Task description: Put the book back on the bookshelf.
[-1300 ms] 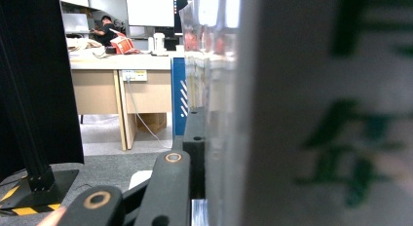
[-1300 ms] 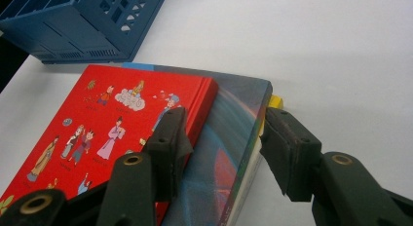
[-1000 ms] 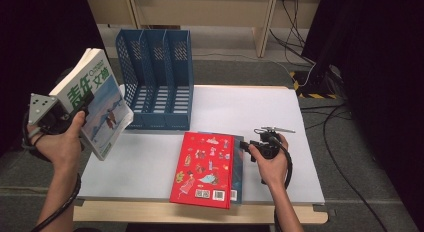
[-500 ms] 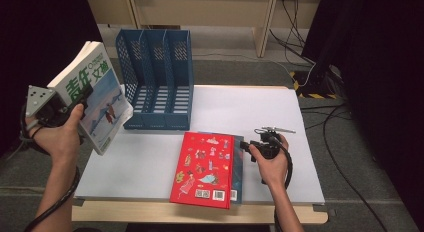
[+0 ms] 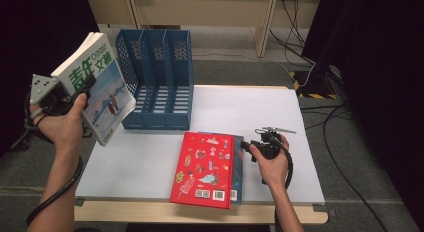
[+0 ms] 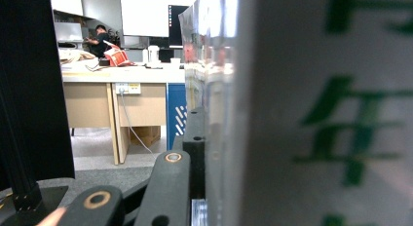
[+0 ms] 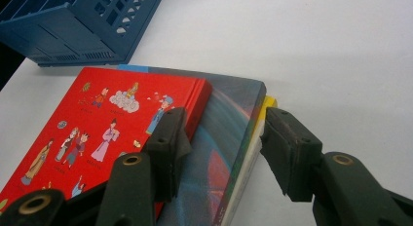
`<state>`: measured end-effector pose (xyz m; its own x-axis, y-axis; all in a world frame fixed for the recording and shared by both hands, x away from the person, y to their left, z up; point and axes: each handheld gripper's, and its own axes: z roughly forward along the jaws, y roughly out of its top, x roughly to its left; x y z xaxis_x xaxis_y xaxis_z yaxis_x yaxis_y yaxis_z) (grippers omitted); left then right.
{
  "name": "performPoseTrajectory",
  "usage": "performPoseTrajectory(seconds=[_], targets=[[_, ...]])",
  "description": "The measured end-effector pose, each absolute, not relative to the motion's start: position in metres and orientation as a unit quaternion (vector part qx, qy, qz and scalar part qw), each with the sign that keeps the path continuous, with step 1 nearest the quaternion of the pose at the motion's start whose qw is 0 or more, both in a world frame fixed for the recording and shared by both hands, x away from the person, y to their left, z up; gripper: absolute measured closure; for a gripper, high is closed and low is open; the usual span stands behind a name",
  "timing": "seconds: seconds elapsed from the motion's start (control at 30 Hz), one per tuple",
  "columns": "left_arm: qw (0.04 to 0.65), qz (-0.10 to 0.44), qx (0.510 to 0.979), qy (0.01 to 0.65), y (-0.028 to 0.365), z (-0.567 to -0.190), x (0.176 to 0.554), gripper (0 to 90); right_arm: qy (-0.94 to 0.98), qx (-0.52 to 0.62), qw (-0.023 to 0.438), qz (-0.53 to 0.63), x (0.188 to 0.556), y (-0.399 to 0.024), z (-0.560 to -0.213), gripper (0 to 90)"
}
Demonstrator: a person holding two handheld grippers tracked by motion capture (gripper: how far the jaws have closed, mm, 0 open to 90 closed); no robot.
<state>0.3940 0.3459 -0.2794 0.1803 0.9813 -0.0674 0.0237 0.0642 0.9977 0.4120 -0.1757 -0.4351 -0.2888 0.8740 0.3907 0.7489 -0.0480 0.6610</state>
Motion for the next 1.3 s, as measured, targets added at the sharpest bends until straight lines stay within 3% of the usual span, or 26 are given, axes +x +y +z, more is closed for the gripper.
performPoseTrajectory(seconds=[1.3], targets=[[0.541,0.448,0.535,0.469,0.333,-0.287,0.479,73.6,0.681,0.594,0.077,0.421,0.413,-0.179,-0.436,50.8]])
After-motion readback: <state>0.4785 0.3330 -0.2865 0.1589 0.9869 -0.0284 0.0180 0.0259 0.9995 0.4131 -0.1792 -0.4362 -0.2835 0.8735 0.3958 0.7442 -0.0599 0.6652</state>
